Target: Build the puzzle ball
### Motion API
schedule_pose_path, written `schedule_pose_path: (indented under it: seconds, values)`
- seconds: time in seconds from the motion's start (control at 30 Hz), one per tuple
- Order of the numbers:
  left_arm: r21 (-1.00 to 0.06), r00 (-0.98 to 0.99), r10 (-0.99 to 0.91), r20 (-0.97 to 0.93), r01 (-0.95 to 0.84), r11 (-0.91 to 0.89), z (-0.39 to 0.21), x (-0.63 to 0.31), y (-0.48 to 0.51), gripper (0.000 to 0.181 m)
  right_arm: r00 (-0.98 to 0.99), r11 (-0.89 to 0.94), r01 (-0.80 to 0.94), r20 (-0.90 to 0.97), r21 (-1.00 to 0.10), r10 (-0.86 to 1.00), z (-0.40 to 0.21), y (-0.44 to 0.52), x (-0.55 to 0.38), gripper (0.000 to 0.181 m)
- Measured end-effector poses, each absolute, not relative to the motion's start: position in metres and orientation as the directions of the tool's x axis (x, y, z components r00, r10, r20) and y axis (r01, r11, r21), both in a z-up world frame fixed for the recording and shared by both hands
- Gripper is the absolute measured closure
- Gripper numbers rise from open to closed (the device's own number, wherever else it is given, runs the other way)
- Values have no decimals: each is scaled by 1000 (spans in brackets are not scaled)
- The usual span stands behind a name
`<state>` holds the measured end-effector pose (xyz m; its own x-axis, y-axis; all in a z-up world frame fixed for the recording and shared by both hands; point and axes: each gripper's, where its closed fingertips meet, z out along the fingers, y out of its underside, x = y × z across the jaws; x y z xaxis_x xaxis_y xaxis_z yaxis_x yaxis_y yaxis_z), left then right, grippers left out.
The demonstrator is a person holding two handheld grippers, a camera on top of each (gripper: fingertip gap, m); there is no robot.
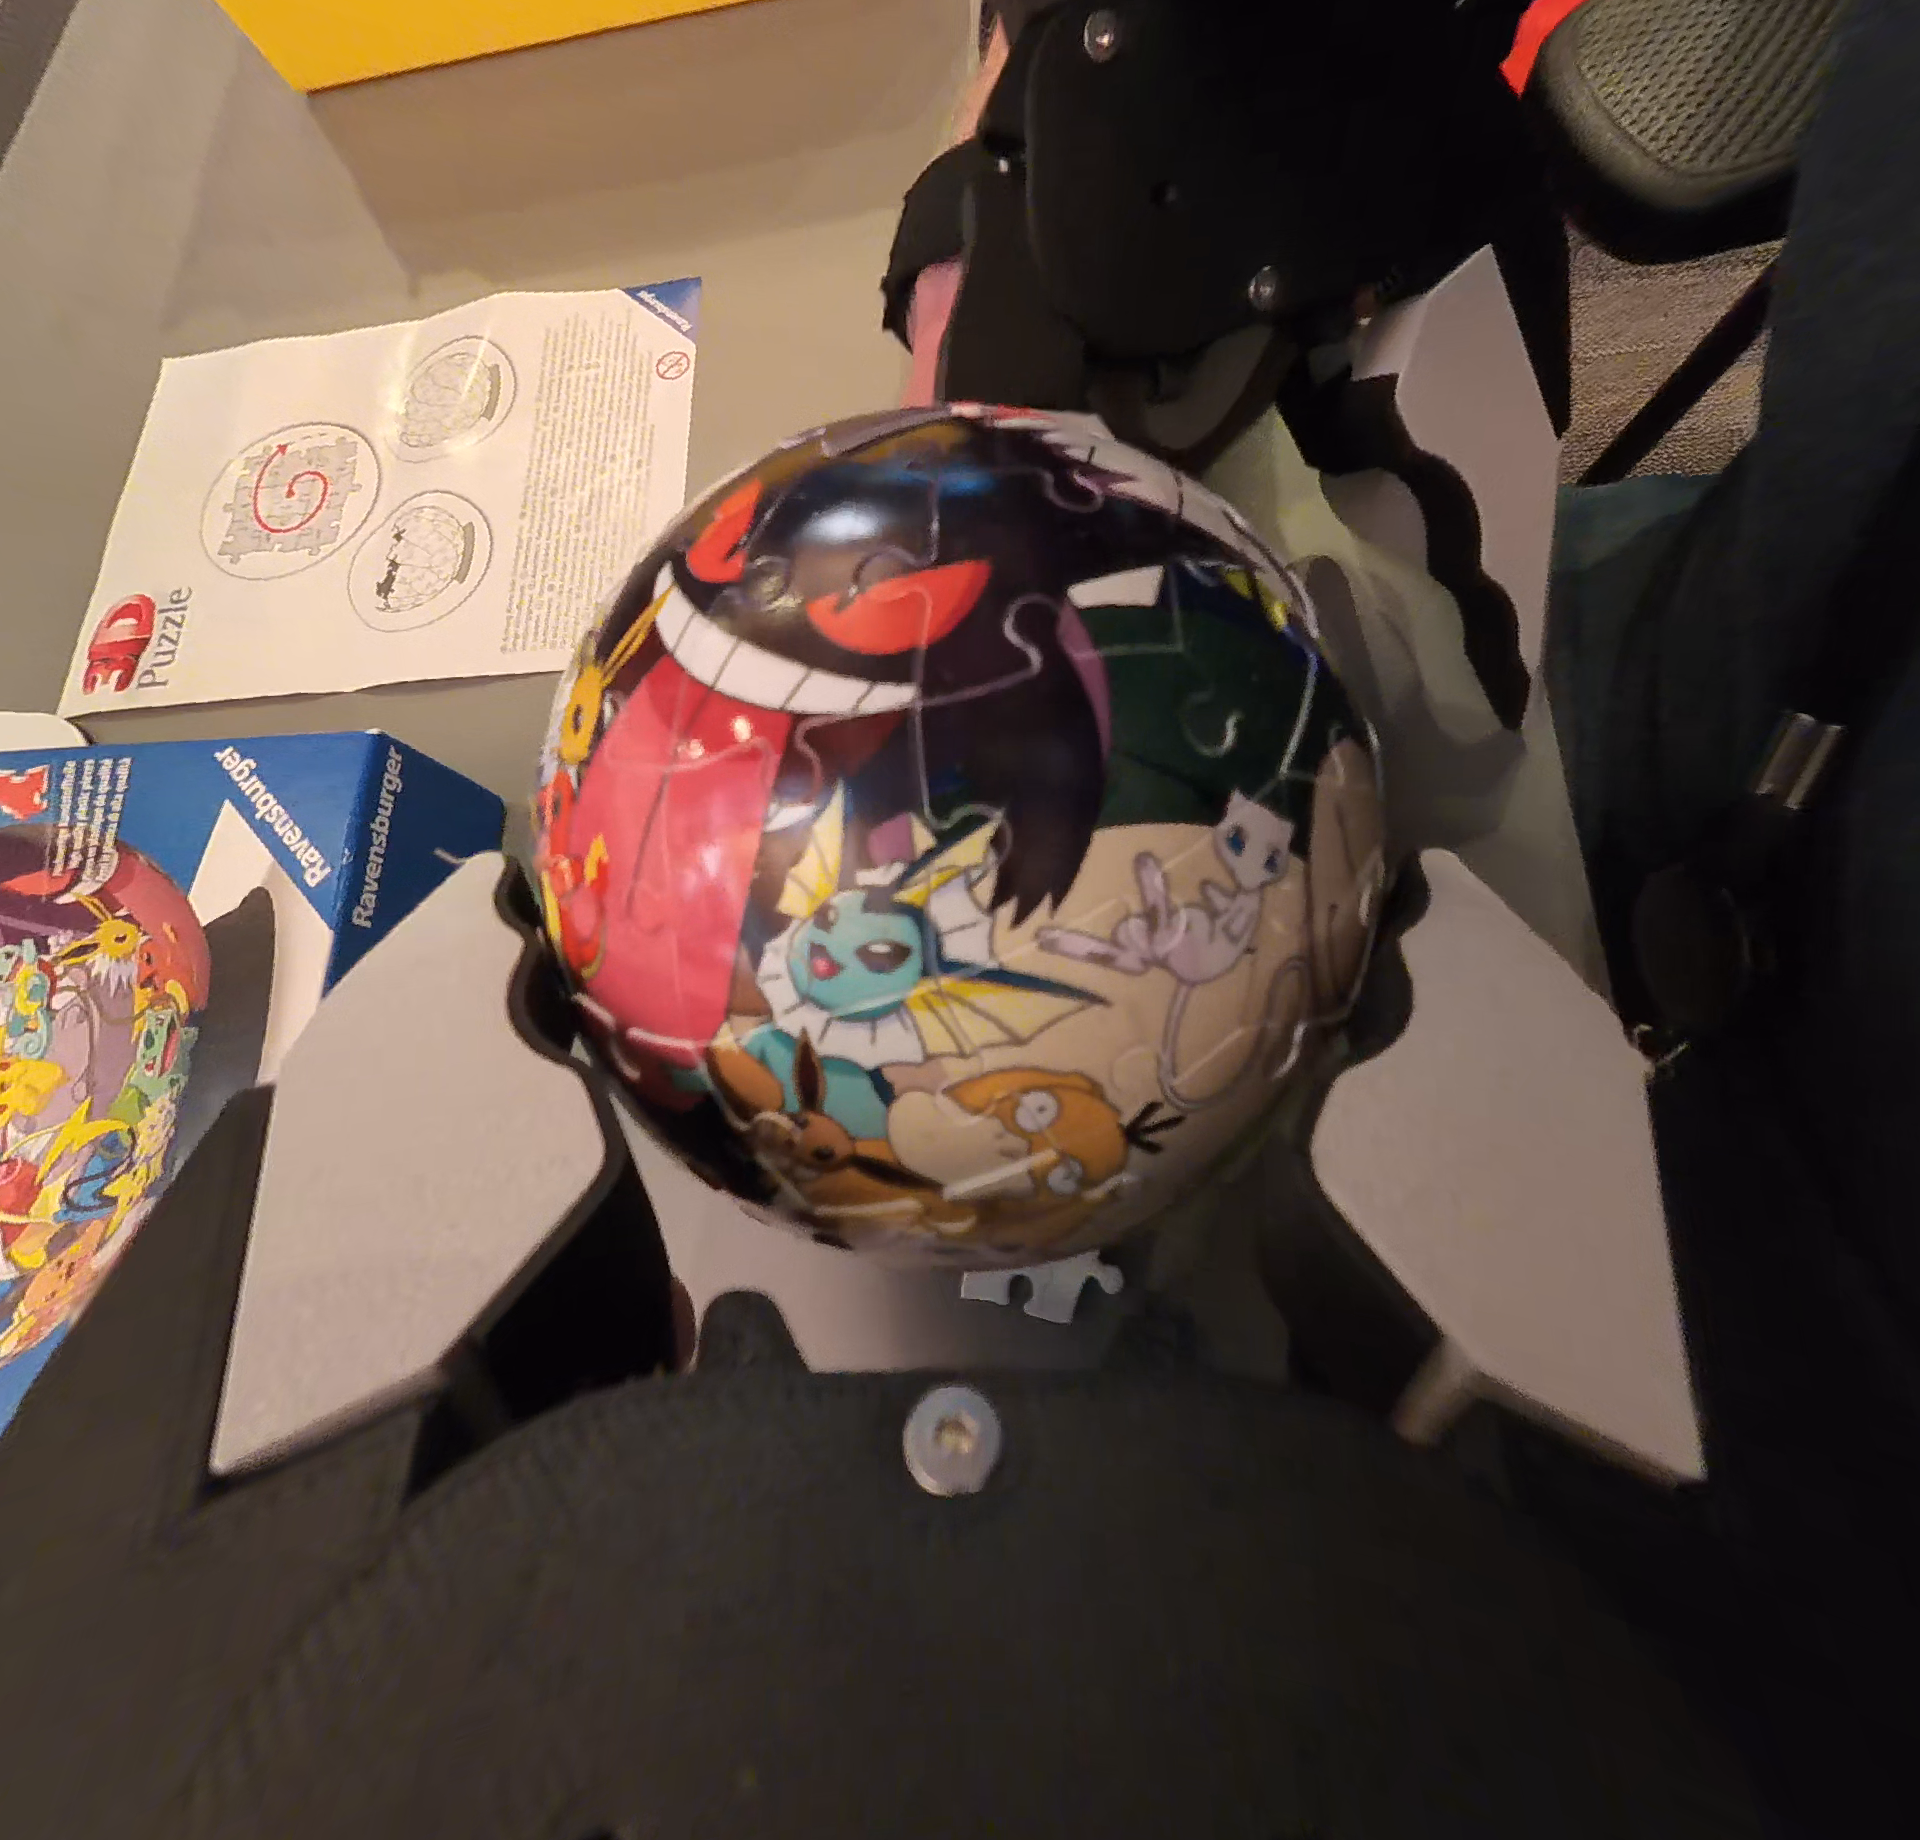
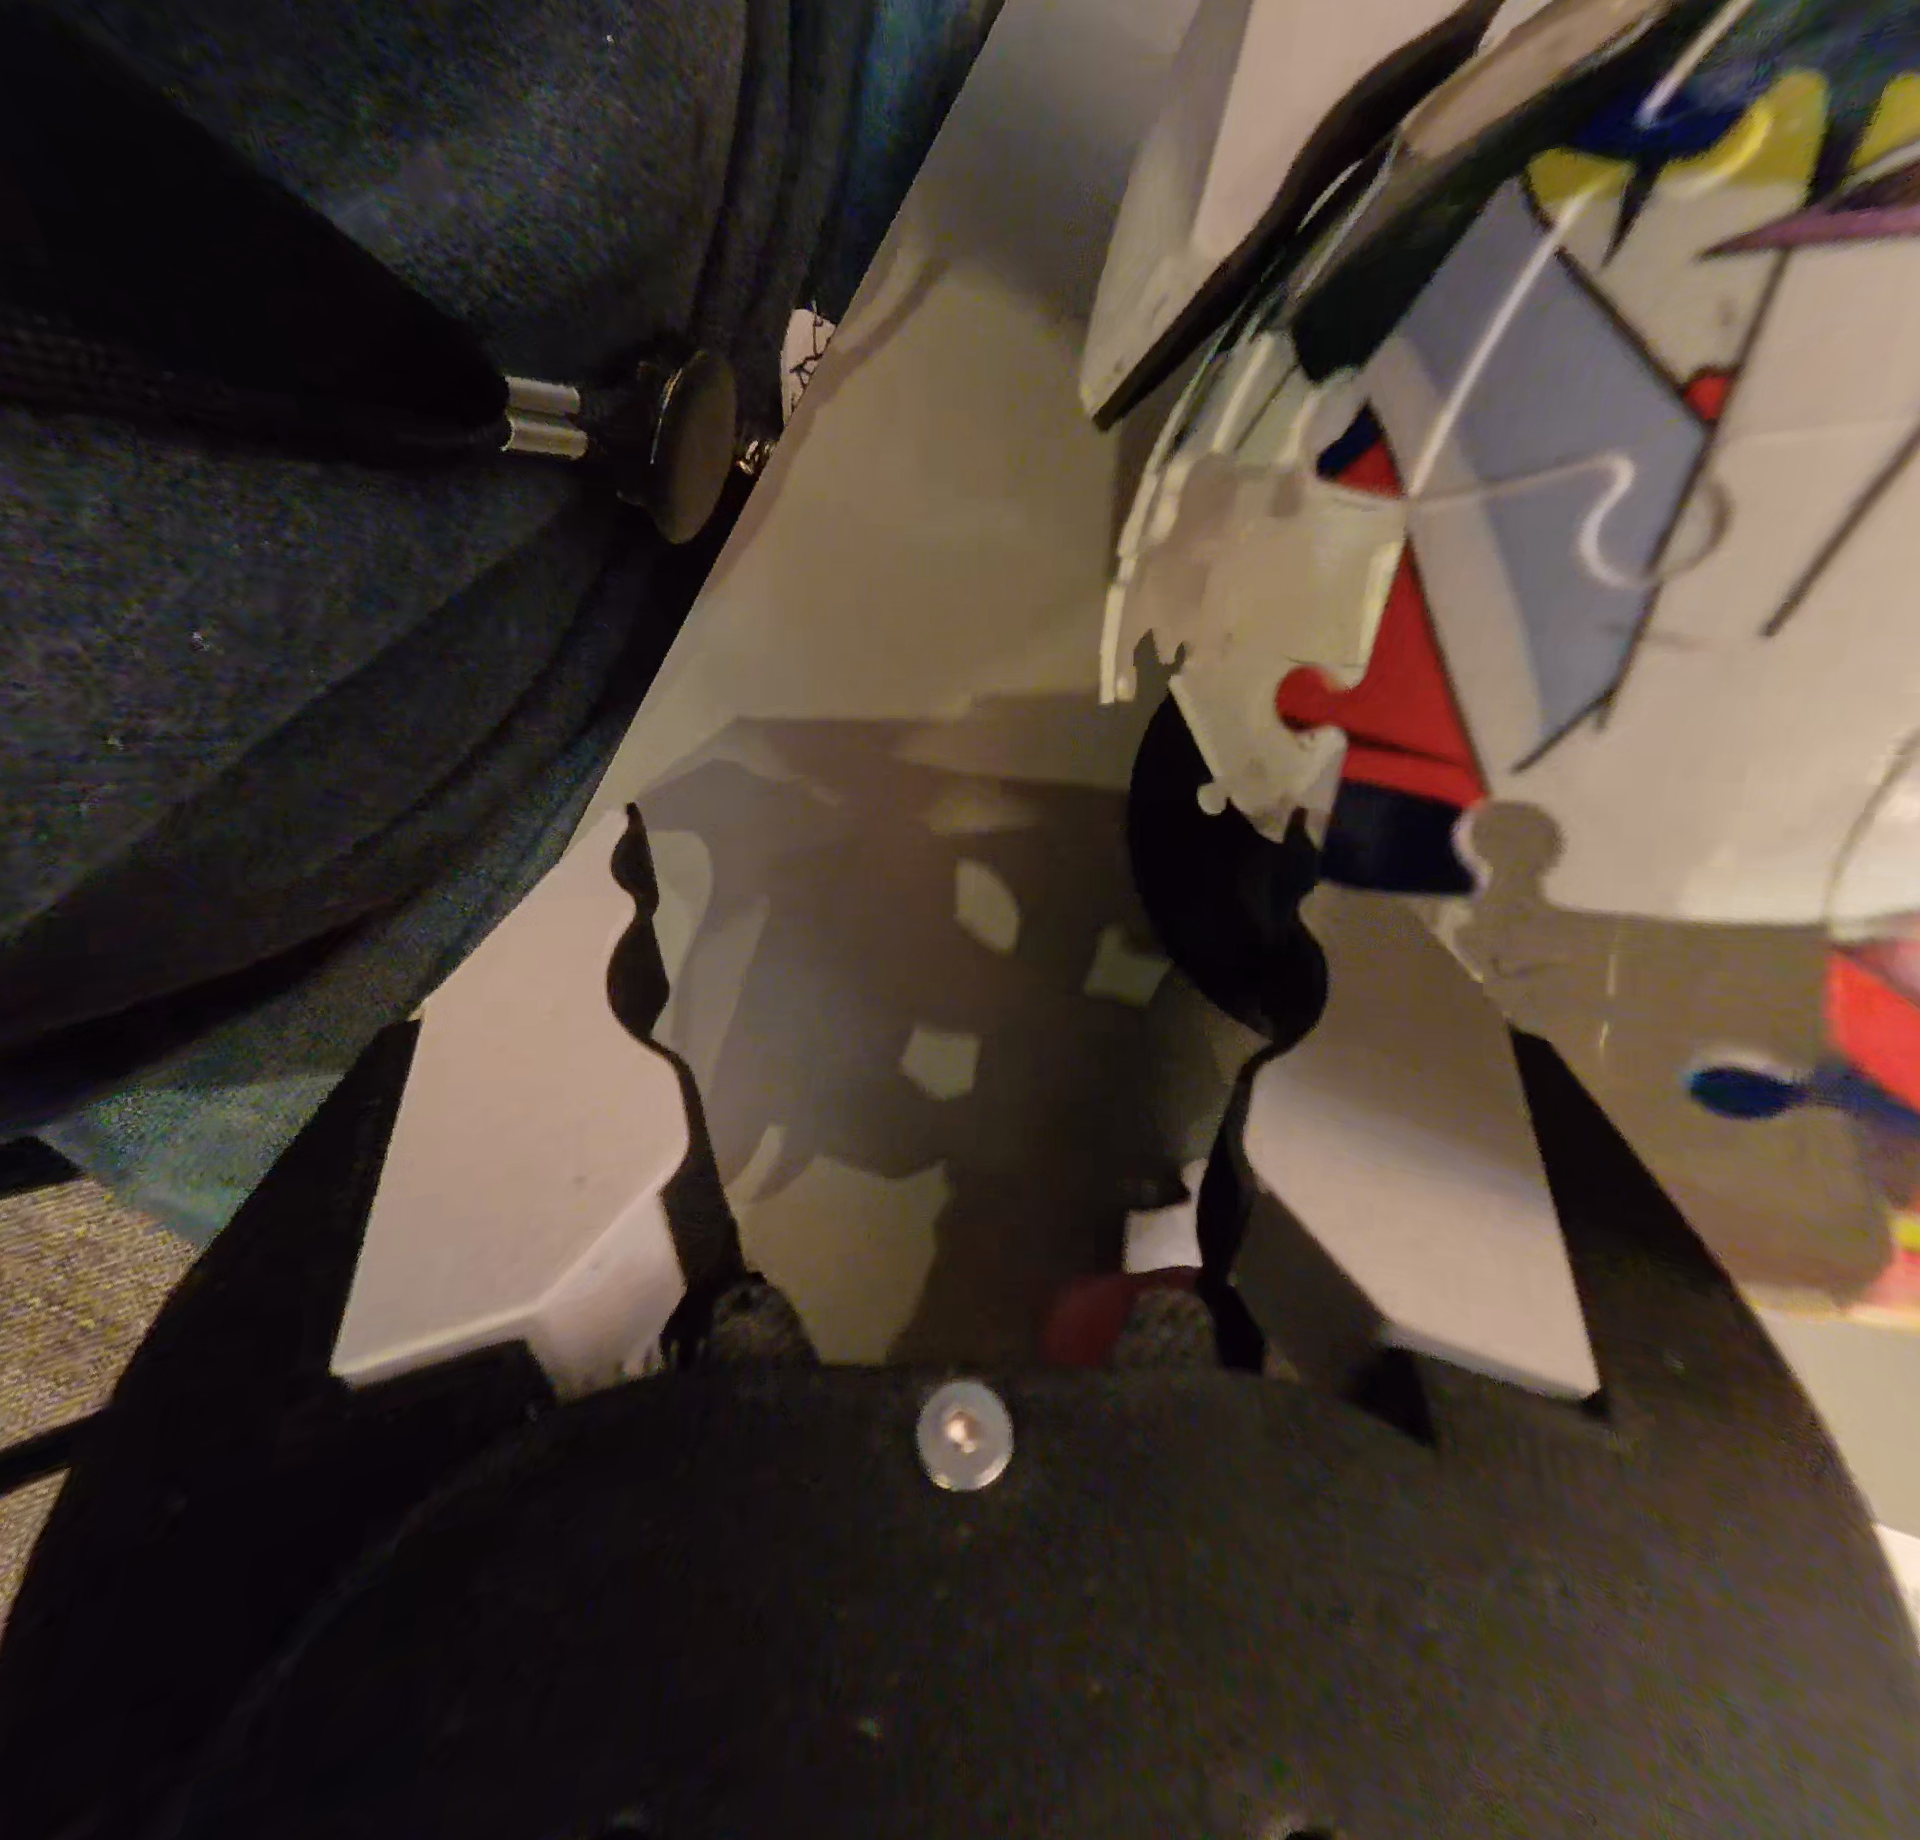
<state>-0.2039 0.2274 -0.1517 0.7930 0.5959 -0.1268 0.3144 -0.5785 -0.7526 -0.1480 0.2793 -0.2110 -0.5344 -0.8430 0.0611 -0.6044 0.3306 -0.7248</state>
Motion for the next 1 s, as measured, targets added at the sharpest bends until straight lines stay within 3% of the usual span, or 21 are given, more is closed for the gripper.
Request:
schedule_pose_path:
  seconds: [1.0]
  values:
    - [-638, 917, 385, -99, 238, -732, -164, -202, 203, 35, -540, 291, -584, 96, -758, -836, -204, 285, -153, 64]
